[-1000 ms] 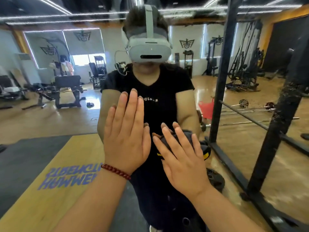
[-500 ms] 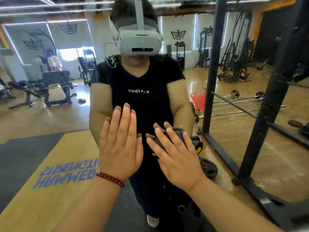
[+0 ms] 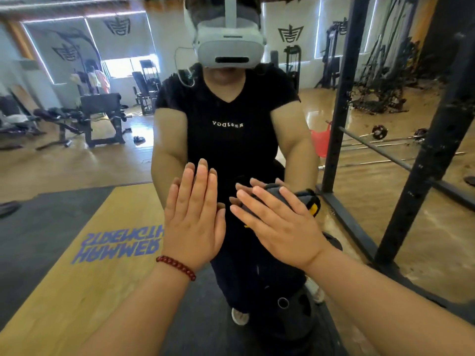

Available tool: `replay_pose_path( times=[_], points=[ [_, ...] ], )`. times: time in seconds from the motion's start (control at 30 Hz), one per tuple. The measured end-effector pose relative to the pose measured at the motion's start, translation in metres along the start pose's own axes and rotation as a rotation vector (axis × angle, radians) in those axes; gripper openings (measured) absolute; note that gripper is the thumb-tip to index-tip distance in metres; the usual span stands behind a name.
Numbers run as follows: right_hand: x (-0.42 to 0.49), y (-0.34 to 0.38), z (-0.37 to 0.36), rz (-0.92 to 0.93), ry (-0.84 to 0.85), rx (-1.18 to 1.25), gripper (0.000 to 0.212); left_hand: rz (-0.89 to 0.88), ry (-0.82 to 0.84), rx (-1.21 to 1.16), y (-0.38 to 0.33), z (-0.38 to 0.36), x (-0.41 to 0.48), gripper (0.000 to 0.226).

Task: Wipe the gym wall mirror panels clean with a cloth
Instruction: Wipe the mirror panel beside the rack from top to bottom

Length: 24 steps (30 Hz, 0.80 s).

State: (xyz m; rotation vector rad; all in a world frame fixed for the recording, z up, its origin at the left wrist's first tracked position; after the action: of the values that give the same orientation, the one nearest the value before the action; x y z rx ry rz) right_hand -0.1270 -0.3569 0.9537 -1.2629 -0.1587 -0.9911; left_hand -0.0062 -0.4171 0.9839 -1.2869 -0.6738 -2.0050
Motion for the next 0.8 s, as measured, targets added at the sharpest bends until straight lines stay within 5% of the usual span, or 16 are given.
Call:
replay_pose_path(
  times=[0.17, 0.43, 0.63, 0.8],
  points=[
    [0.051, -0.063, 0.037, -0.252, -0.218, 0.07, 0.059, 0.019, -0.018, -0.008, -0.001, -0.001, -0.005, 0.072],
    [-0.012, 0.024, -0.014, 0.329, 0.054, 0.191, 0.051, -0.01, -0.023, -0.016, 0.004, -0.009, -0.015, 0.066],
    [0.039, -0.045, 0.027, -0.116, -0.216, 0.093, 0.055, -0.009, -0.008, -0.025, 0.006, -0.006, -0.02, 0.067],
    [0.003, 0.027, -0.017, 0.126, -0.086, 0.408, 0.056, -0.015, -0.016, 0.017, 0.006, -0.016, -0.043, 0.067]
  ],
)
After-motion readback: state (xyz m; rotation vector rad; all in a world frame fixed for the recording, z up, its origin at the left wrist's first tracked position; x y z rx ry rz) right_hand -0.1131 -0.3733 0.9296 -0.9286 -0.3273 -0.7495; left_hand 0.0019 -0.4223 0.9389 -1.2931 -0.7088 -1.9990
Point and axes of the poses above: each hand's wrist, its own x-axis towards the middle knuckle, its own z-axis out of the back of the hand, y = z × x, the point moved 8 cm from there along x, towards the middle knuckle, and after that the axes turned 13 degrees about z, right-handed, at the moved point
